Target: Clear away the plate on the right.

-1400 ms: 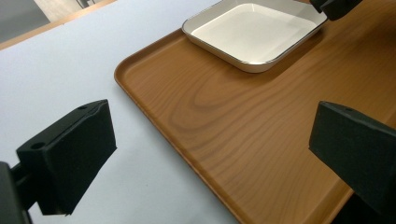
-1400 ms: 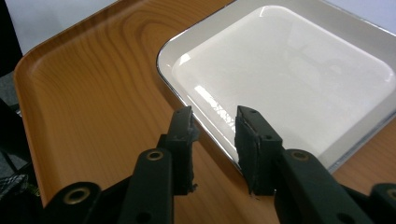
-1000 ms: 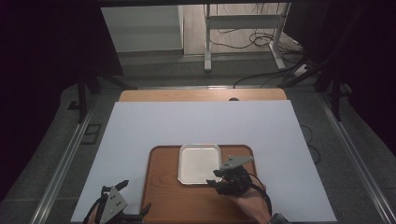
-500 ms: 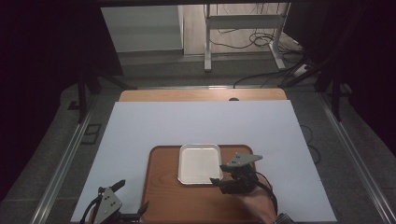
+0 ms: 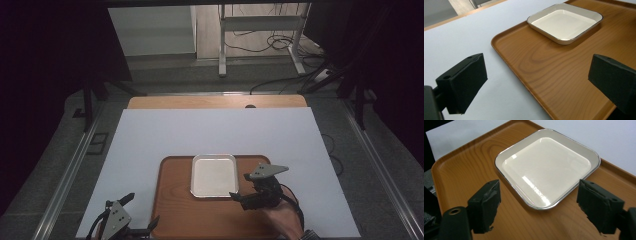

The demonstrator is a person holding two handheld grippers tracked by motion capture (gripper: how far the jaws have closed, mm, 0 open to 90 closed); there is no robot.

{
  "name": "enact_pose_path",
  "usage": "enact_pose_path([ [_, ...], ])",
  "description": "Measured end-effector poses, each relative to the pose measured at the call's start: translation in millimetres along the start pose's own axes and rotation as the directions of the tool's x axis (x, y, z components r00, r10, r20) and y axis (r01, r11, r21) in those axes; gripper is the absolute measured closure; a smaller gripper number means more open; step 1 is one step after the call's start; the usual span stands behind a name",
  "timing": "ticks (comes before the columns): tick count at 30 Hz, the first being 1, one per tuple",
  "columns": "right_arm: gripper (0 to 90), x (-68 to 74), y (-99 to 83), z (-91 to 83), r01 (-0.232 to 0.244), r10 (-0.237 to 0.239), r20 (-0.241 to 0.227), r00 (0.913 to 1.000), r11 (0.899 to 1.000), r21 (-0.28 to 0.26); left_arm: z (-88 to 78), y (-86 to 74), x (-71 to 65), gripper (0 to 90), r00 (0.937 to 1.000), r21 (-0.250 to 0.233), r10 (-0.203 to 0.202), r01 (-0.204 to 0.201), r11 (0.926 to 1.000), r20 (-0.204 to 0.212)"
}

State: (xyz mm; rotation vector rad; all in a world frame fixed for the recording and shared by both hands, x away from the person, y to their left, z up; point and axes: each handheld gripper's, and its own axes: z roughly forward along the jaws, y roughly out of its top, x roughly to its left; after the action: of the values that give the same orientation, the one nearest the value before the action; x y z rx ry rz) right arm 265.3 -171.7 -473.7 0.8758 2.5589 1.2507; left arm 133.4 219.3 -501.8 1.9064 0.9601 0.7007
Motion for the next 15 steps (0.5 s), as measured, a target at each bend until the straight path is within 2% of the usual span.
enact_pose_path([
  [7,12.2,-2.7,-0.7,-3.9,0.011,-0.011,0.005,0.9999,1.000,-0.012,-0.1,-0.1,0.6,1.6,1.0000,0.000,-0.004,0.004,1.0000,0.003],
  [15,9.2,-5.0,-0.7,-12.6,0.019,-0.018,0.031,0.9994,0.999,-0.032,-0.5,-0.4,0.7,1.8,1.0000,-0.001,-0.004,0.004,1.0000,0.003],
])
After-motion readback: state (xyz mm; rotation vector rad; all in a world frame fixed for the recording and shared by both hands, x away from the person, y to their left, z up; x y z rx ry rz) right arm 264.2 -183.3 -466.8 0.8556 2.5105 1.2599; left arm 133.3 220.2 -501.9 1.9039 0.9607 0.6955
